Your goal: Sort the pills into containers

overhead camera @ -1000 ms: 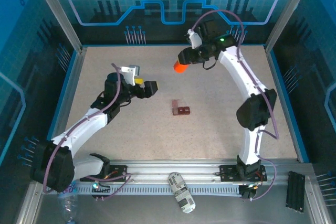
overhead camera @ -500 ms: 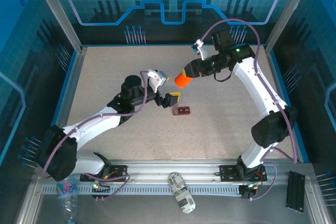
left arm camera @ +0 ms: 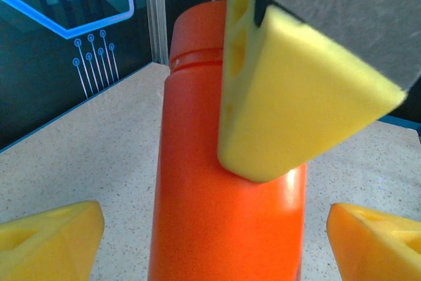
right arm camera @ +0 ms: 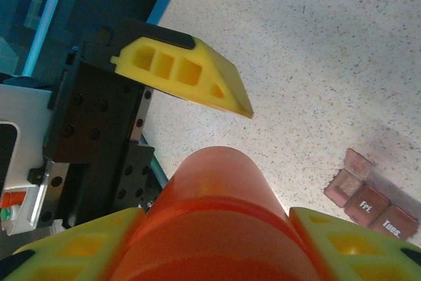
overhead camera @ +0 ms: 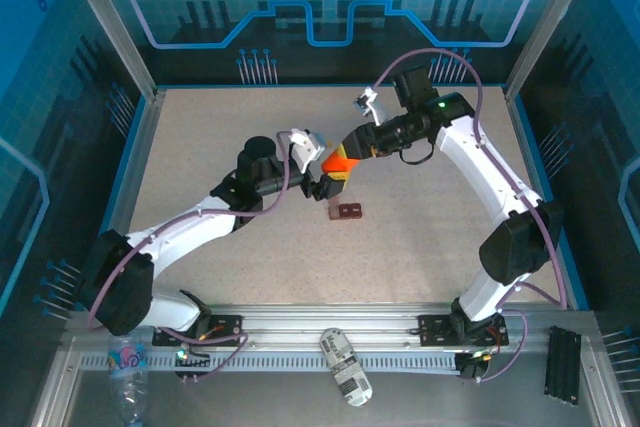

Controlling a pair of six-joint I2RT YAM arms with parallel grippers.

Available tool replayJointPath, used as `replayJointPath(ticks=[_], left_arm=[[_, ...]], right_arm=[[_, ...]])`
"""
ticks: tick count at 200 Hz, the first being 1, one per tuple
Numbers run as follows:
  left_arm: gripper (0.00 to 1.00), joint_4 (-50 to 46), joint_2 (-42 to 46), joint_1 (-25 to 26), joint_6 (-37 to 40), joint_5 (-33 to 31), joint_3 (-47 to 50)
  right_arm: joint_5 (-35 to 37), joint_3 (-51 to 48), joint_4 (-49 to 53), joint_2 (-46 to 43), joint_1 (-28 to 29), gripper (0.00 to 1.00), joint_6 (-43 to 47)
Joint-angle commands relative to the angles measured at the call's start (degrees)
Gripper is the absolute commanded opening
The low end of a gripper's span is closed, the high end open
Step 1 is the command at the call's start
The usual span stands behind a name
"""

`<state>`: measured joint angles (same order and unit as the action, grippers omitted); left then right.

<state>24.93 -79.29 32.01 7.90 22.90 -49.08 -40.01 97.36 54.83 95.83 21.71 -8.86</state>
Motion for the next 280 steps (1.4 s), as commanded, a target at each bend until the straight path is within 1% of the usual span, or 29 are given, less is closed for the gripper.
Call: replayJointPath(ticks=[1, 22, 57, 108, 140, 158, 169, 188, 196, 206, 214, 224, 232, 239, 248, 258, 280], left_arm=[[0.88, -0.50, -0.95, 0.37, 0.35, 2.03, -1.64], [0.87, -0.58, -1.22, 0.42, -0.12, 2.01, -1.63], [0.81, -1.11, -1.48, 0.38, -0.59, 1.85, -2.09], [0.69, -0.70, -1.17, 0.36, -1.31, 1.65, -1.59], [0.59, -1.36, -0.26, 0.38, -1.31, 1.41, -0.97], [0.49, -1.89, 0.26, 0.29, -1.31, 1.16, -0.68], [0.47, -1.99, 0.59, 0.29, -1.53, 0.99, -0.51], [0.39, -2.30, 1.12, 0.31, -1.78, 0.93, -0.40], [0.34, -2.54, 1.29, 0.29, -2.09, 0.71, -0.55], [0.25, -2.59, 1.58, 0.19, -2.40, 0.57, -0.56], [0.19, -2.49, 1.83, 0.25, -2.72, 0.36, -0.43], [0.14, -2.30, 2.24, 0.24, -3.04, 0.01, -0.24], [0.08, -2.04, 2.54, 0.24, -3.24, -0.37, -0.02], [0.00, -2.07, 2.87, 0.24, -3.29, -0.90, 0.24], [0.00, -2.09, 3.24, 0.22, -3.42, -1.76, 0.50], [0.00, -2.08, 3.67, 0.03, -3.51, -2.70, 0.89], [0.00, -2.69, 4.65, -0.52, -4.57, -2.94, 1.35]], right_arm=[[-3.08, -0.73, -2.59, -1.22, 1.26, 0.42, -1.84], [-3.01, -0.84, -3.15, -0.91, 2.42, 0.42, -2.30], [-2.64, -0.96, -3.76, -0.47, 3.75, 0.42, -2.82], [-2.01, -1.61, -4.42, -0.21, 4.04, 0.42, -3.53], [-1.56, -1.83, -4.73, -0.13, 4.04, 0.42, -4.08], [-1.35, -1.85, -4.91, -0.04, 4.04, 0.42, -4.23], [-0.96, -1.93, -4.92, 0.05, 4.03, 0.42, -4.33], [-0.46, -2.14, -5.04, 0.32, 3.82, 0.42, -4.63], [-0.23, -2.26, -5.17, 0.40, 3.74, 0.42, -4.80], [-0.23, -2.42, -5.50, 0.49, 3.69, 0.43, -5.17], [-0.12, -2.43, -5.70, 0.38, 3.66, 0.45, -5.44], [0.37, -2.44, -5.87, 0.32, 3.53, 0.52, -5.83], [0.52, -2.52, -6.13, 0.12, 3.28, 0.61, -6.11], [0.41, -2.74, -6.53, -0.32, 2.72, 0.69, -6.59], [0.19, -3.60, -7.82, -1.43, 1.29, 0.78, -7.69], [-0.76, -5.45, -10.37, -3.41, -0.70, 0.85, -9.54], [-3.53, -9.49, -14.68, -7.90, -5.03, 0.93, -12.67]])
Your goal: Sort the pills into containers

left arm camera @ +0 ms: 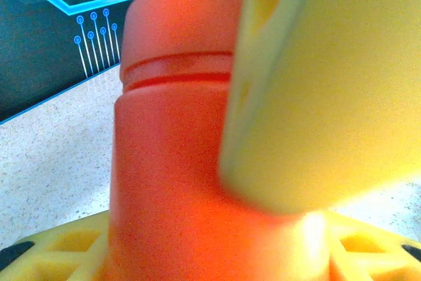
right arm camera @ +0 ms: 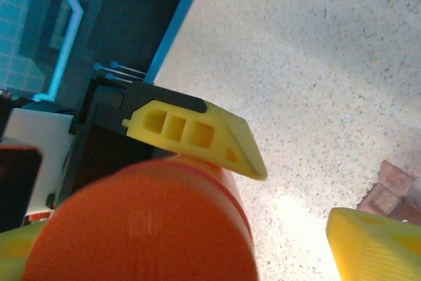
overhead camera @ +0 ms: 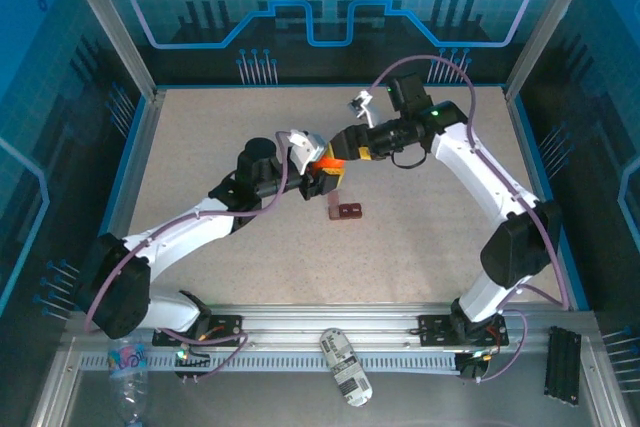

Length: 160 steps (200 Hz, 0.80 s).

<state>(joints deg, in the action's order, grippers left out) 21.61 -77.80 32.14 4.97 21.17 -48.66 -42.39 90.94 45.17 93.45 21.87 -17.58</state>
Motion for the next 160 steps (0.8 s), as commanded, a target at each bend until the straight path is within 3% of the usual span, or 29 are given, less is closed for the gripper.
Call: replayJointPath(ticks=[1, 33, 83, 107, 124, 160], left_arm=[[0.00, 0.59, 3.22, -0.71, -1.68, -1.22, 0.94], [0.00, 0.54, 4.69, -0.94, -2.60, -1.66, 1.83], [0.00, 1.20, 5.38, -0.95, -3.85, -1.22, 2.48], [0.00, 3.18, 5.29, -0.95, -5.24, -2.06, 2.85], [0.00, 3.49, 5.00, -1.01, -6.09, -2.41, 2.66], [0.00, 2.50, 4.50, -0.94, -6.82, -2.51, 1.71]], right_arm=[[-1.13, -3.23, -5.05, -5.71, -5.31, 0.93, -3.95], [5.62, -9.61, -7.33, -12.19, -8.24, 1.00, -7.65], [18.21, -22.89, -19.60, -22.77, -8.35, 1.00, -21.69], [21.05, -28.85, -28.80, -26.94, -5.99, 1.00, -29.35], [24.27, -31.18, -33.63, -28.55, -3.43, 0.95, -34.14], [31.68, -28.77, -36.34, -27.34, 3.86, 0.89, -34.67]])
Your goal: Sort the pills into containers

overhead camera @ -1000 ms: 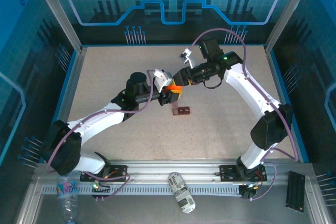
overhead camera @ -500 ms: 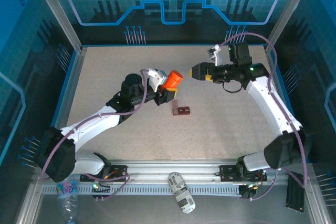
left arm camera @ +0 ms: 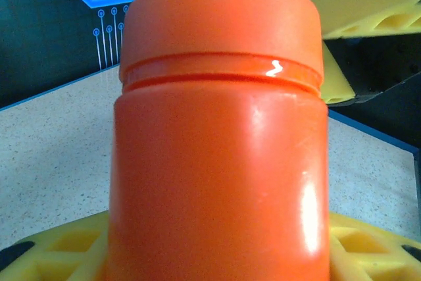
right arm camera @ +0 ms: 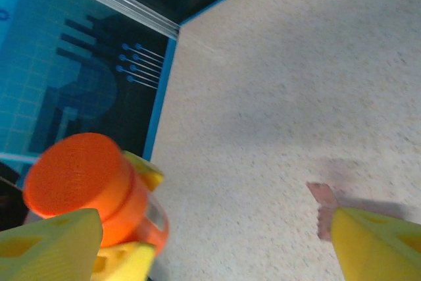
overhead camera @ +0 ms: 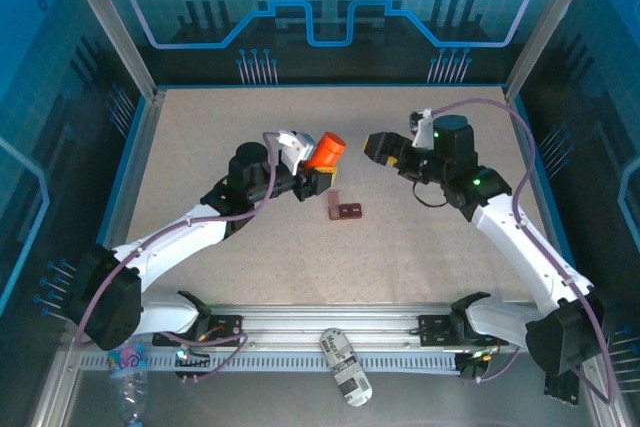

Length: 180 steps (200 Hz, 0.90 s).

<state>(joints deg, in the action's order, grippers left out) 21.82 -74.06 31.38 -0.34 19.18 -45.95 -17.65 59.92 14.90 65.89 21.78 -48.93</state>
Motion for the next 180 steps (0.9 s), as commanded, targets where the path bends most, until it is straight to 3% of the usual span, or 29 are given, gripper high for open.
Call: replayJointPath(ticks=[1, 64, 180], left_arm=[[0.00, 2.27, 0.76, -0.18, -1.55, -0.54, -0.99], [0.00, 1.05, 0.47, -0.15, -1.95, -0.67, -1.60], [0.00, 1.20, -0.03, 0.00, -2.47, -0.46, -2.13]], right_arm=[[7.06, 2.41, -6.04, 0.30, 4.13, 0.89, -3.26], [12.75, 11.06, -4.58, 7.76, 12.44, 0.85, -0.86], [10.00, 13.20, -5.89, 12.76, 13.75, 0.64, -0.34]])
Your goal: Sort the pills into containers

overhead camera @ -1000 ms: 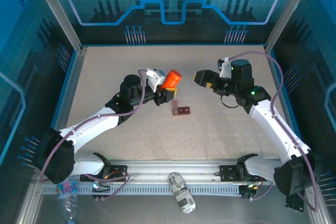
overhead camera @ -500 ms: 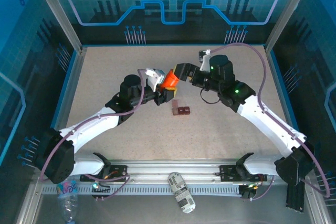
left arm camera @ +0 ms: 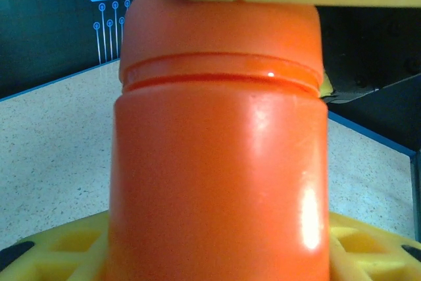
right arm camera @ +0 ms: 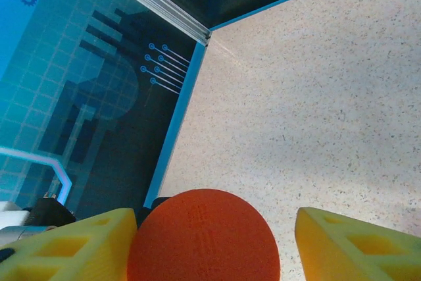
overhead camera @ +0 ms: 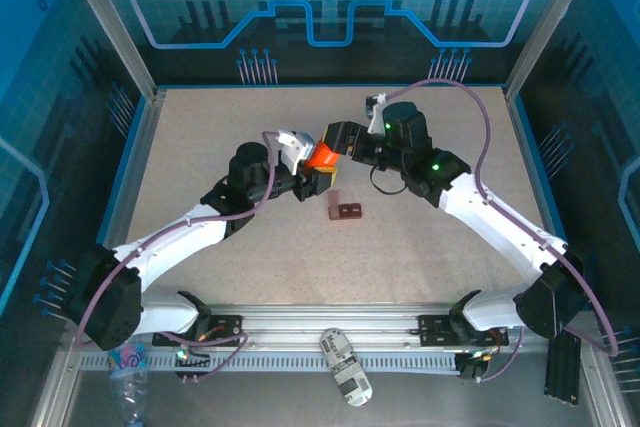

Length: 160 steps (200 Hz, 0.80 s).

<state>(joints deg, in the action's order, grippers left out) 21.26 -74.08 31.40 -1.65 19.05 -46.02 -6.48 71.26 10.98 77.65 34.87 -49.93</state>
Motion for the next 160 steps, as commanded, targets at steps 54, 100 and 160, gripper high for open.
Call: replayJointPath(ticks=[54, 100, 160], left_arm=[[0.00, 2.09, -1.01, -0.02, -1.40, -0.24, -2.94], [0.00, 2.08, -0.88, -0.02, -1.90, 0.15, -3.02], [0.00, 3.61, -0.24, -1.02, -8.64, 10.98, -3.83]], right_arm=[[-2.84, 1.35, -2.19, 1.19, 0.57, 0.61, 1.36], [-4.08, -0.37, -3.61, -0.01, -0.72, 0.46, 2.26], [-37.57, -5.96, -21.49, 1.23, -11.52, 0.45, 15.87]])
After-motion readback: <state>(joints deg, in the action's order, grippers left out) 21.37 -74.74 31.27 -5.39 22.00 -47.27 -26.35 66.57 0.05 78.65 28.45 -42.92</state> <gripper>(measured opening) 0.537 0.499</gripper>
